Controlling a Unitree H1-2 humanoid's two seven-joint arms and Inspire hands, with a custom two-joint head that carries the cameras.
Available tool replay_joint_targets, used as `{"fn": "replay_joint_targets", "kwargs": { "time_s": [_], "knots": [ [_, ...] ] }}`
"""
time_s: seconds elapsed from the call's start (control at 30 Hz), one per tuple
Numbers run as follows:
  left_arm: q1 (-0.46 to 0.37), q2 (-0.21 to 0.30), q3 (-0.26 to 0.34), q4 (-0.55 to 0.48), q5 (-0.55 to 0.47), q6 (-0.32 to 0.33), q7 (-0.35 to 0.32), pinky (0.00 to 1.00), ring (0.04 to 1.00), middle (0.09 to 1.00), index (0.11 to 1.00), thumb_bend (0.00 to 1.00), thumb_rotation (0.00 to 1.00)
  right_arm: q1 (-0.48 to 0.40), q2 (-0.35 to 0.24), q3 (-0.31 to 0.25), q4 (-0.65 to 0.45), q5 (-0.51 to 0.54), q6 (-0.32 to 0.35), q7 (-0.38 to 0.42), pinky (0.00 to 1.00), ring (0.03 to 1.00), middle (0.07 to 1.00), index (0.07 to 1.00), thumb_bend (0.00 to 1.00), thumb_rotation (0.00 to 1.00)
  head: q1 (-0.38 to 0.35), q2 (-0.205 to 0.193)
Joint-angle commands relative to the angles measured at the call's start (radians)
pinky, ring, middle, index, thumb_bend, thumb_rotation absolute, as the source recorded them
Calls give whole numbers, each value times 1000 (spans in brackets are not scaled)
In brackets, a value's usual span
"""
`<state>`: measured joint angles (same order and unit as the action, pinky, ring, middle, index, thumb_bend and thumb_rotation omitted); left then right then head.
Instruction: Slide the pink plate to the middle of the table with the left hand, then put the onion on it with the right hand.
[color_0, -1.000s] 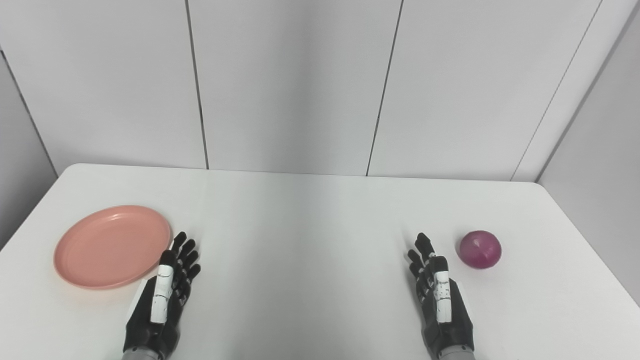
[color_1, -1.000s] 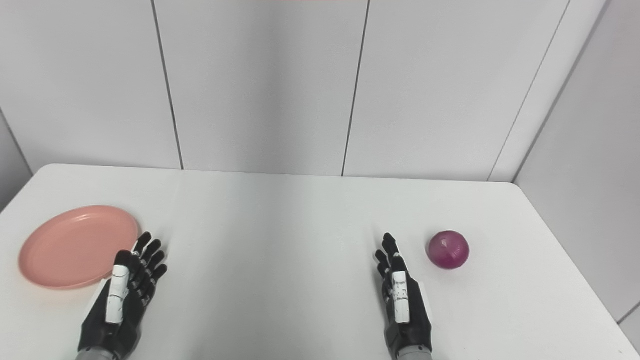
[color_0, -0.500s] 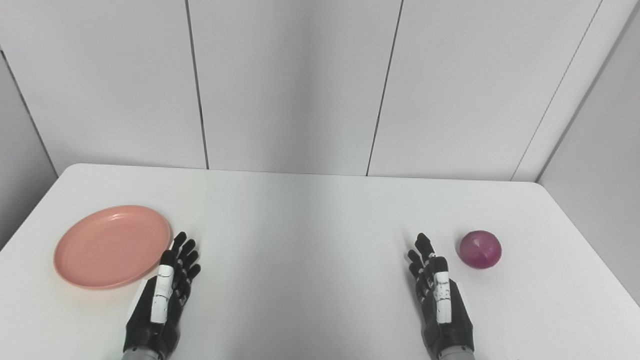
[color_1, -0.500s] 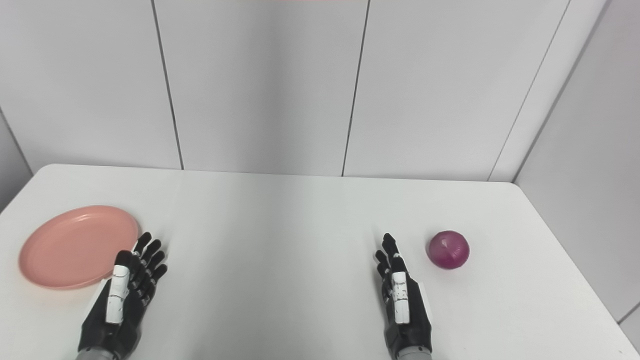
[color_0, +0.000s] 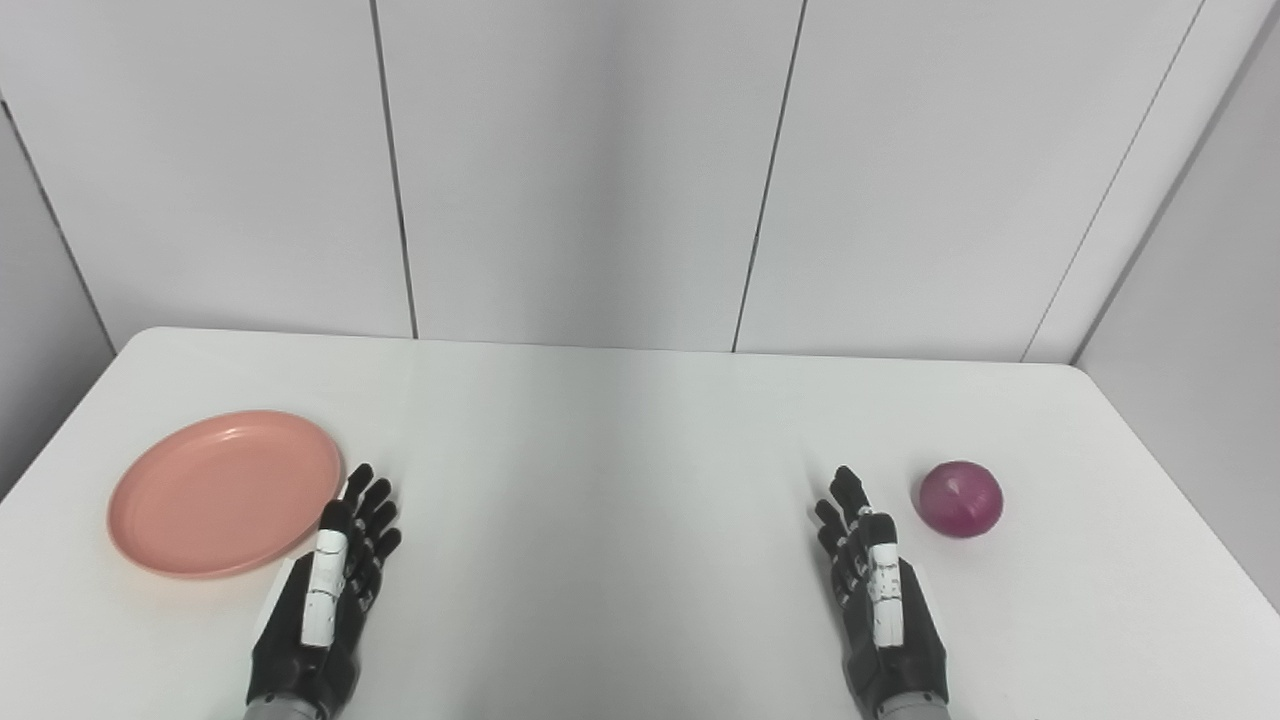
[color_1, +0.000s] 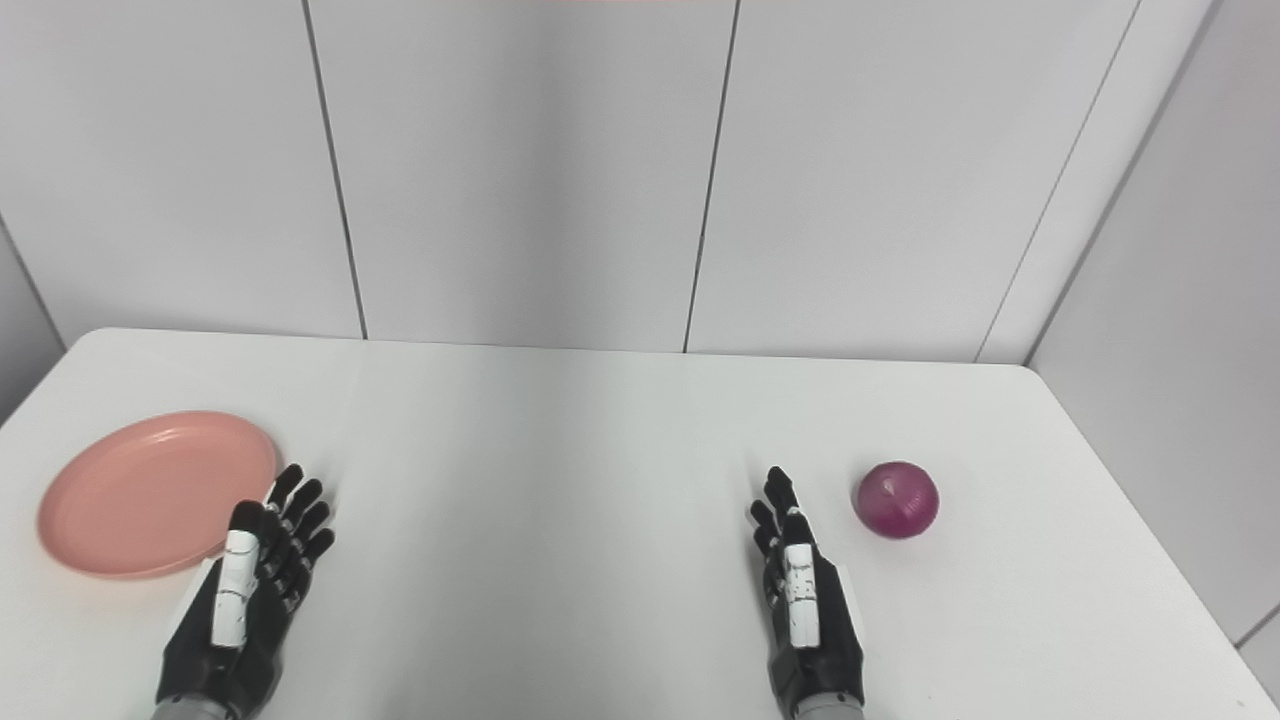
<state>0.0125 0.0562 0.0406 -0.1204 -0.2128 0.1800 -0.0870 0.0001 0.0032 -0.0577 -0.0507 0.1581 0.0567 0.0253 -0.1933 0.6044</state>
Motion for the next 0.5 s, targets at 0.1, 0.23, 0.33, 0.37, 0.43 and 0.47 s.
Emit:
{"fn": "replay_joint_targets", "kwargs": {
  "time_s": [0.1, 0.23, 0.33, 0.37, 0.43, 0.47],
  "knots": [
    [23, -2, -7, 25, 2, 77, 6, 1000, 1000, 1000, 1000, 823, 975, 51, 3, 4, 35, 9, 72, 3, 1000, 969, 984, 969, 831, 958, 7, -1],
    [24, -8, -11, 23, 7, 77, 9, 1000, 1000, 1000, 1000, 825, 971, 52, -2, -1, 37, 18, 68, 7, 1000, 968, 982, 966, 826, 957, 39, -7],
    [26, -17, -19, 23, 15, 76, 16, 1000, 1000, 1000, 1000, 827, 969, 55, -11, -6, 39, 25, 65, 9, 1000, 961, 974, 964, 829, 956, 74, -15],
    [27, -21, -23, 25, 20, 71, 18, 1000, 1000, 1000, 1000, 829, 966, 57, -17, -9, 41, 29, 61, 12, 1000, 959, 972, 964, 819, 958, 112, -23],
    [27, -29, -32, 30, 29, 59, 22, 1000, 1000, 1000, 1000, 830, 963, 60, -28, -15, 42, 40, 58, 21, 1000, 958, 971, 964, 808, 961, 158, -30],
    [28, -34, -36, 32, 34, 54, 24, 1000, 1000, 1000, 1000, 830, 960, 62, -33, -17, 42, 45, 59, 25, 1000, 963, 975, 972, 800, 968, 158, -30]
  ]
}}
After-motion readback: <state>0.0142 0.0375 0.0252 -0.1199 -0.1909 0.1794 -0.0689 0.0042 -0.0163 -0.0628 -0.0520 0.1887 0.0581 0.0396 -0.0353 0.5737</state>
